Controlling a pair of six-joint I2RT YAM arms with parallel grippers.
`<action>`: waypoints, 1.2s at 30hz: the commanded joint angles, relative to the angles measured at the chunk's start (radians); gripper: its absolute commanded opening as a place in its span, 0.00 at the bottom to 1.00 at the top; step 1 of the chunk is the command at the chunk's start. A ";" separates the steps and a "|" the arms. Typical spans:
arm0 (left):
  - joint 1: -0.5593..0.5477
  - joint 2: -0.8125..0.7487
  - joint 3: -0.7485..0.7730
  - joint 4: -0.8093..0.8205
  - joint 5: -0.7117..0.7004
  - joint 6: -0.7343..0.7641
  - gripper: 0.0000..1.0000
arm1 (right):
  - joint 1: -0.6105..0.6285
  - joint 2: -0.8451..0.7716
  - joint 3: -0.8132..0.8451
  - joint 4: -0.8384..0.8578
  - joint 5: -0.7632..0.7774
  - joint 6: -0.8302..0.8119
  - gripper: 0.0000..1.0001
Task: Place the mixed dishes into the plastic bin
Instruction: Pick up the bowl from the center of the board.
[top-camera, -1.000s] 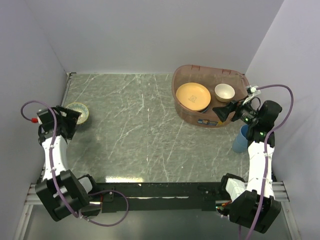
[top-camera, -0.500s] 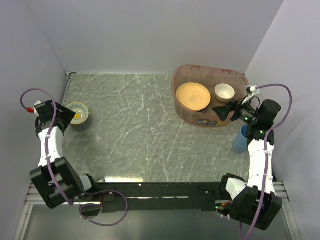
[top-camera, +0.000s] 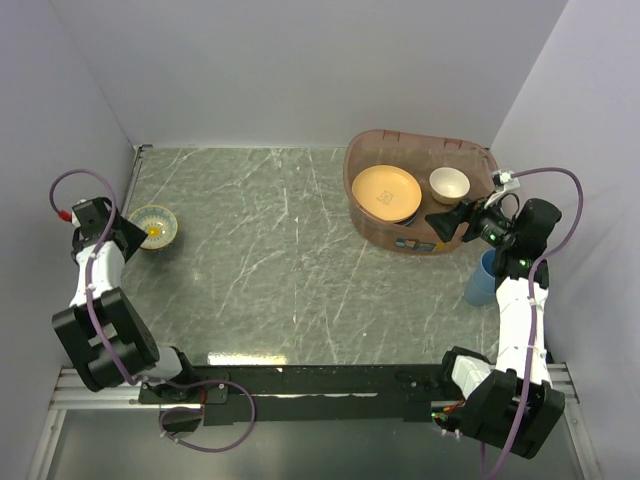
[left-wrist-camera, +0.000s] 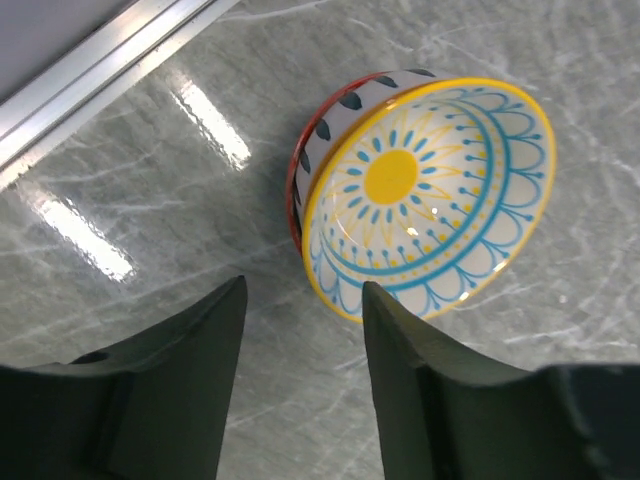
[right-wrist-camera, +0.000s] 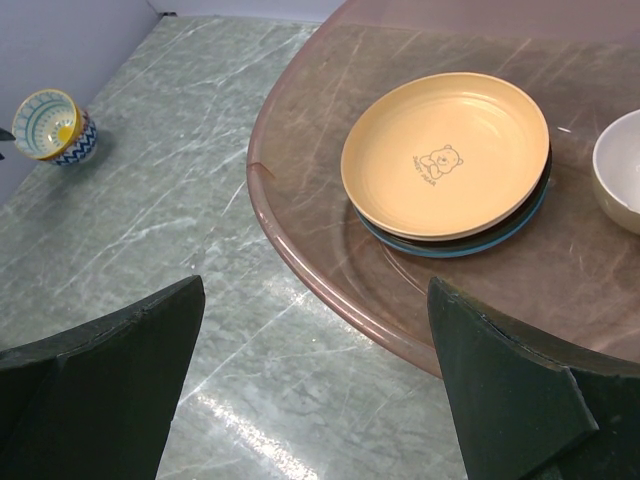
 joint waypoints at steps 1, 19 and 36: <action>-0.008 0.029 0.055 0.056 -0.034 0.069 0.53 | -0.004 0.004 0.026 0.007 0.005 -0.003 1.00; -0.029 0.143 0.115 0.065 -0.093 0.117 0.36 | -0.004 0.004 0.034 -0.007 0.011 -0.012 1.00; -0.034 0.183 0.144 0.061 -0.110 0.123 0.13 | -0.005 0.006 0.037 -0.012 0.019 -0.018 1.00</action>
